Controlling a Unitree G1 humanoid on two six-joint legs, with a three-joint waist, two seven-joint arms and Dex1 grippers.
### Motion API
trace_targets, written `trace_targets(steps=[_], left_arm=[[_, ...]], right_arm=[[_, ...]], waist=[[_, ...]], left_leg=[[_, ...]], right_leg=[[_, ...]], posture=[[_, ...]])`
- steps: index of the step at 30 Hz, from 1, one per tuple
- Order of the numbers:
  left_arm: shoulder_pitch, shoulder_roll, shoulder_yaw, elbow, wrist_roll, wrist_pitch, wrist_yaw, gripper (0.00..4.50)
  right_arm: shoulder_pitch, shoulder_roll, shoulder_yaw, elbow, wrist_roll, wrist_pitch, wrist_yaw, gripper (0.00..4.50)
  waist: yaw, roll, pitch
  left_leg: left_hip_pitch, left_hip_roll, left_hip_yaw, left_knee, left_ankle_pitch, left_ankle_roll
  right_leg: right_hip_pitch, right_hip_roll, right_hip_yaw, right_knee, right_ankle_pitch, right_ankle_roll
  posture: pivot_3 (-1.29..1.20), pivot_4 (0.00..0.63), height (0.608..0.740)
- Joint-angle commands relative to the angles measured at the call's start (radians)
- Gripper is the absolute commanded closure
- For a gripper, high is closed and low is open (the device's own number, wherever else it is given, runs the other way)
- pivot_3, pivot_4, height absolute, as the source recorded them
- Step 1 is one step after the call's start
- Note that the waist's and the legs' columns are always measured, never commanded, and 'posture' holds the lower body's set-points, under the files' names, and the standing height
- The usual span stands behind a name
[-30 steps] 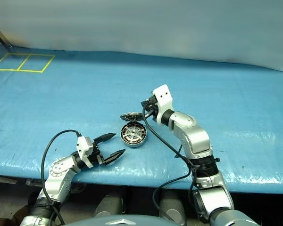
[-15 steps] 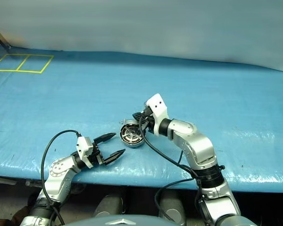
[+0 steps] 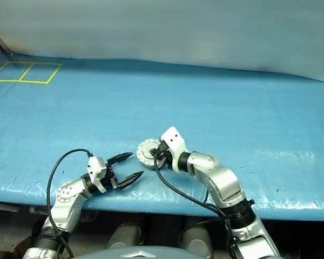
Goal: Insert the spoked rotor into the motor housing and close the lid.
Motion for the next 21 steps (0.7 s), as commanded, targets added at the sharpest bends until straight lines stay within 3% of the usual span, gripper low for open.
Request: trace_targets(steps=[1, 13, 16, 21], left_arm=[[0.004, 0.009, 0.013, -0.016, -0.009, -0.011, -0.008, 0.00], [0.013, 0.007, 0.012, -0.022, -0.008, -0.010, -0.006, 0.00], [0.011, 0.007, 0.011, -0.021, -0.006, -0.010, -0.005, 0.00], [0.005, 0.003, 0.008, -0.013, 0.004, -0.019, 0.003, 0.00]], right_arm=[[0.011, -0.017, 0.034, -0.005, -0.036, -0.021, -0.004, 4.49], [0.026, -0.028, 0.072, 0.040, -0.078, -0.071, 0.017, 4.49], [0.026, -0.029, 0.065, 0.029, -0.069, -0.089, 0.035, 3.91], [0.028, -0.013, 0.047, 0.026, -0.079, -0.106, 0.012, 2.26]], waist=[[0.000, 0.000, 0.000], [0.000, 0.000, -0.002], [0.000, 0.000, -0.002], [0.002, 0.000, -0.002]], left_leg=[[0.000, 0.000, 0.000, 0.000, 0.000, 0.000], [0.002, 0.000, 0.000, 0.000, 0.000, 0.000], [0.002, 0.000, 0.000, 0.000, 0.000, 0.000], [0.002, 0.000, 0.000, 0.000, 0.000, 0.000]], right_leg=[[0.000, 0.000, 0.000, 0.000, 0.000, 0.000], [0.002, 0.000, 0.000, 0.000, 0.000, 0.000], [0.002, 0.000, 0.000, 0.000, 0.000, 0.000], [0.002, 0.000, 0.000, 0.000, 0.000, 0.000]], posture=[[0.00, 0.150, 0.740], [0.00, 0.150, 0.740], [0.00, 0.150, 0.740], [0.00, 0.150, 0.740]])
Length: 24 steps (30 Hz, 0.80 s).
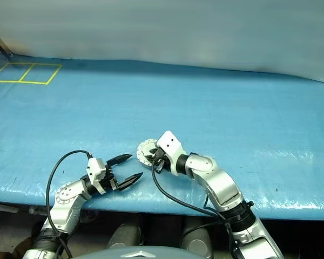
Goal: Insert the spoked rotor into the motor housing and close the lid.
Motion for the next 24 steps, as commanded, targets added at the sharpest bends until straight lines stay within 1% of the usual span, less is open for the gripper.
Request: trace_targets(steps=[1, 2, 3, 13, 17, 20, 22, 23, 24], left_arm=[[-0.007, 0.002, 0.006, -0.012, 0.004, -0.019, 0.002, 0.00], [-0.008, 0.001, 0.004, -0.012, 0.005, -0.019, 0.002, 0.00], [-0.008, 0.000, 0.002, -0.011, 0.007, -0.020, 0.003, 0.00], [-0.005, -0.001, 0.004, -0.011, 0.011, -0.020, 0.008, 0.00], [-0.003, 0.001, 0.005, -0.013, 0.013, -0.019, 0.009, 0.00], [-0.002, 0.002, 0.006, -0.012, 0.015, -0.021, 0.010, 0.00], [-0.002, 0.003, 0.006, -0.011, 0.015, -0.021, 0.009, 0.00], [-0.002, 0.003, 0.006, -0.011, 0.015, -0.021, 0.009, 0.00], [-0.003, 0.003, 0.006, -0.011, 0.015, -0.021, 0.008, 0.00]], right_arm=[[0.016, 0.015, -0.016, 0.011, -0.007, 0.000, -0.024, 1.95], [0.014, 0.020, -0.021, 0.013, -0.008, -0.005, -0.030, 1.57], [0.012, 0.025, -0.025, 0.016, -0.010, -0.010, -0.035, 1.32], [-0.007, 0.037, -0.016, 0.067, -0.061, -0.097, -0.050, 1.32], [-0.009, 0.036, -0.017, 0.075, -0.061, -0.099, -0.036, 1.32], [-0.004, 0.035, -0.011, 0.076, -0.066, -0.101, -0.033, 0.78], [-0.002, 0.040, -0.008, 0.081, -0.082, -0.111, -0.048, 0.12], [-0.002, 0.042, -0.008, 0.083, -0.092, -0.118, -0.055, 0.02], [-0.002, 0.042, -0.007, 0.084, -0.097, -0.122, -0.056, 0.02]], waist=[[0.001, 0.000, 0.000], [0.001, 0.000, 0.000], [0.001, 0.000, 0.000], [0.002, 0.000, 0.000], [0.002, 0.000, 0.000], [0.002, 0.000, 0.000], [0.002, 0.000, 0.000], [0.001, 0.000, 0.000], [0.002, 0.000, 0.000]], left_leg=[[0.000, 0.000, 0.000, 0.000, 0.000, 0.000], [0.000, 0.000, 0.000, 0.000, 0.000, 0.000], [0.000, 0.000, 0.000, 0.000, 0.000, 0.000], [0.000, 0.000, 0.000, 0.000, 0.000, 0.000], [0.000, 0.000, 0.000, 0.000, 0.000, 0.000], [0.000, 0.000, 0.000, 0.000, 0.000, 0.000], [-0.001, 0.000, 0.000, 0.000, 0.000, 0.000], [-0.001, 0.000, 0.000, 0.000, 0.000, 0.000], [-0.001, 0.000, 0.000, 0.000, 0.000, 0.000]], right_leg=[[0.000, 0.000, 0.000, 0.000, 0.000, 0.000], [0.000, 0.000, 0.000, 0.000, 0.000, 0.000], [0.000, 0.000, 0.000, 0.000, 0.000, 0.000], [0.000, 0.000, 0.000, 0.000, 0.000, 0.000], [0.000, 0.000, 0.000, 0.000, 0.000, 0.000], [0.000, 0.000, 0.000, 0.000, 0.000, 0.000], [-0.001, 0.000, 0.000, 0.000, 0.000, 0.000], [-0.001, 0.000, 0.000, 0.000, 0.000, 0.000], [-0.001, 0.000, 0.000, 0.000, 0.000, 0.000]], posture=[[0.00, 0.150, 0.740], [0.00, 0.150, 0.740], [0.00, 0.150, 0.740], [0.00, 0.150, 0.740], [0.00, 0.150, 0.740], [0.00, 0.150, 0.740], [0.00, 0.150, 0.740], [0.00, 0.150, 0.740], [0.00, 0.150, 0.740]])
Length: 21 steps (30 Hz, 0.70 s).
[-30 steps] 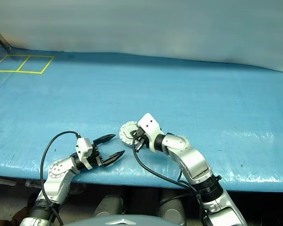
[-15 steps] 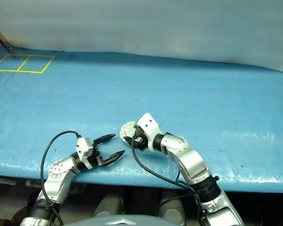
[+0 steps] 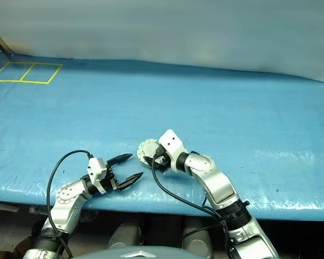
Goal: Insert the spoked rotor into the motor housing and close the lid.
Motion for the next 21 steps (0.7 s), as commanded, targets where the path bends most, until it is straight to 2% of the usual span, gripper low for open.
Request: trace_targets(steps=[1, 7, 10, 13, 21], left_arm=[[-0.001, 0.005, 0.006, -0.011, 0.004, -0.021, 0.001, 0.00], [-0.002, 0.003, 0.006, -0.010, 0.004, -0.023, 0.001, 0.00], [-0.001, 0.002, 0.007, -0.009, 0.004, -0.024, 0.003, 0.00], [0.000, 0.002, 0.007, -0.007, 0.004, -0.025, 0.004, 0.00], [0.002, 0.001, 0.008, -0.007, 0.003, -0.024, 0.005, 0.00]], right_arm=[[0.000, 0.007, 0.002, -0.005, -0.020, -0.019, -0.009, 0.02], [0.006, 0.006, -0.001, -0.005, -0.025, -0.026, 0.004, 0.02], [0.008, 0.006, -0.001, -0.007, -0.028, -0.035, 0.004, 0.64], [0.009, 0.002, 0.003, -0.012, -0.032, -0.040, 0.007, 1.47], [0.012, 0.009, 0.000, -0.003, -0.041, -0.036, 0.001, 1.47]], waist=[[0.000, 0.000, 0.000], [0.001, 0.000, 0.000], [0.001, 0.000, 0.000], [0.002, 0.000, 0.000], [0.003, 0.000, 0.000]], left_leg=[[0.000, 0.000, 0.000, 0.000, 0.000, 0.000], [0.000, 0.000, 0.000, 0.000, 0.000, 0.000], [0.000, 0.000, 0.000, 0.000, 0.000, 0.000], [0.000, 0.000, 0.000, 0.000, 0.000, 0.000], [0.000, 0.000, 0.000, 0.000, 0.000, 0.000]], right_leg=[[0.000, 0.000, 0.000, 0.000, 0.000, 0.000], [0.000, 0.000, 0.000, 0.000, 0.000, 0.000], [0.000, 0.000, 0.000, 0.000, 0.000, 0.000], [0.000, 0.000, 0.000, 0.000, 0.000, 0.000], [0.000, 0.000, 0.000, 0.000, 0.000, 0.000]], posture=[[0.00, 0.150, 0.740], [0.00, 0.150, 0.740], [0.00, 0.150, 0.740], [0.00, 0.150, 0.740], [0.00, 0.150, 0.740]])
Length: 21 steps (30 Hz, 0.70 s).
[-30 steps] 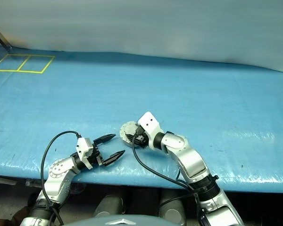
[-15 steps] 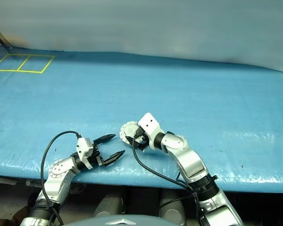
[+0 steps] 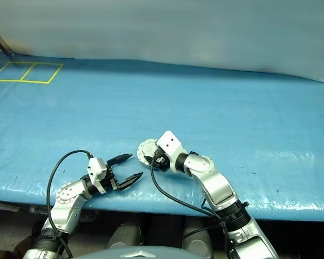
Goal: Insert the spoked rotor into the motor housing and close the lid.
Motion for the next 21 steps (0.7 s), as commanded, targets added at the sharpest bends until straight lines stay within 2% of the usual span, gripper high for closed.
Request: trace_targets(steps=[1, 16, 21], left_arm=[[0.003, 0.002, 0.008, -0.007, 0.003, -0.024, 0.004, 0.00], [0.013, 0.001, 0.010, -0.014, -0.004, -0.017, 0.008, 0.00], [0.005, -0.023, 0.035, -0.037, -0.045, 0.019, 0.045, 0.00]], right_arm=[[0.002, 0.008, -0.012, -0.002, -0.014, -0.017, -0.017, 1.47], [-0.034, -0.031, 0.006, 0.014, -0.048, -0.014, 0.024, 1.47], [-0.028, -0.023, 0.017, 0.030, -0.066, -0.007, 0.015, 1.47]], waist=[[0.000, 0.000, 0.000], [0.002, 0.000, 0.000], [0.004, 0.000, 0.000]], left_leg=[[0.000, 0.000, 0.000, 0.000, 0.000, 0.000], [0.000, 0.000, 0.000, 0.000, 0.000, 0.000], [0.000, 0.000, 0.000, 0.000, 0.000, 0.000]], right_leg=[[0.000, 0.000, 0.000, 0.000, 0.000, 0.000], [0.000, 0.000, 0.000, 0.000, 0.000, 0.000], [0.000, 0.000, 0.000, 0.000, 0.000, 0.000]], posture=[[0.00, 0.150, 0.740], [0.00, 0.150, 0.740], [0.00, 0.150, 0.740]])
